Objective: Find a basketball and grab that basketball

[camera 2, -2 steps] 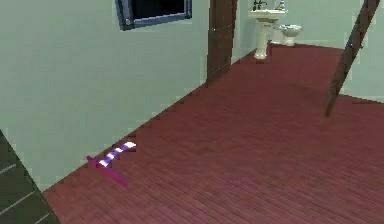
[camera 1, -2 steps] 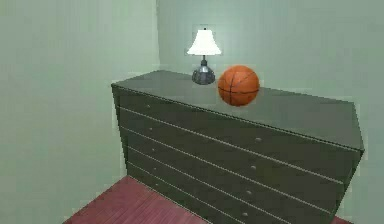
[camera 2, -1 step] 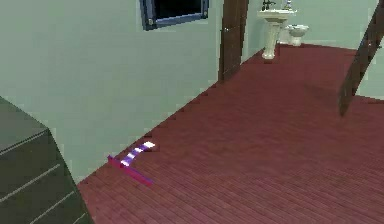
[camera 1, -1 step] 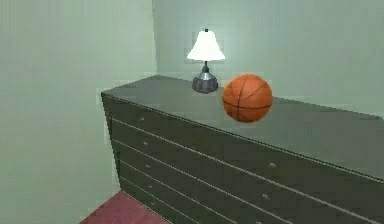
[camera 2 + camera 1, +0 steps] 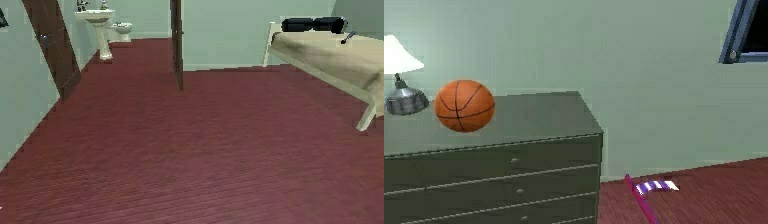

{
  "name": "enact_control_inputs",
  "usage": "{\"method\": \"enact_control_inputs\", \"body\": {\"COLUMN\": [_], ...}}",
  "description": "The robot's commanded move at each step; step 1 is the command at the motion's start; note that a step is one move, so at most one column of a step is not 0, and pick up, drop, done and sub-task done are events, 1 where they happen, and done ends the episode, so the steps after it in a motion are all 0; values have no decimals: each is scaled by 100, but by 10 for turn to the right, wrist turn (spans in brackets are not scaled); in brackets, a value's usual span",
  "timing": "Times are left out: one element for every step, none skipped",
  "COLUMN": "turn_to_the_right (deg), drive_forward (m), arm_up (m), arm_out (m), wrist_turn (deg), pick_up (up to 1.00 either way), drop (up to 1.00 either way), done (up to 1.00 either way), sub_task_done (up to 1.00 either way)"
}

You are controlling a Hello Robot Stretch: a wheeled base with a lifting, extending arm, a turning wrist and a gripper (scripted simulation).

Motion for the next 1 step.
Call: {"method": "enact_control_inputs", "body": {"turn_to_the_right": [30], "drive_forward": [0], "arm_up": [0], "arm_out": [0], "wrist_turn": [0], "pick_up": [0], "drop": [0], "done": [0], "sub_task_done": [0]}}
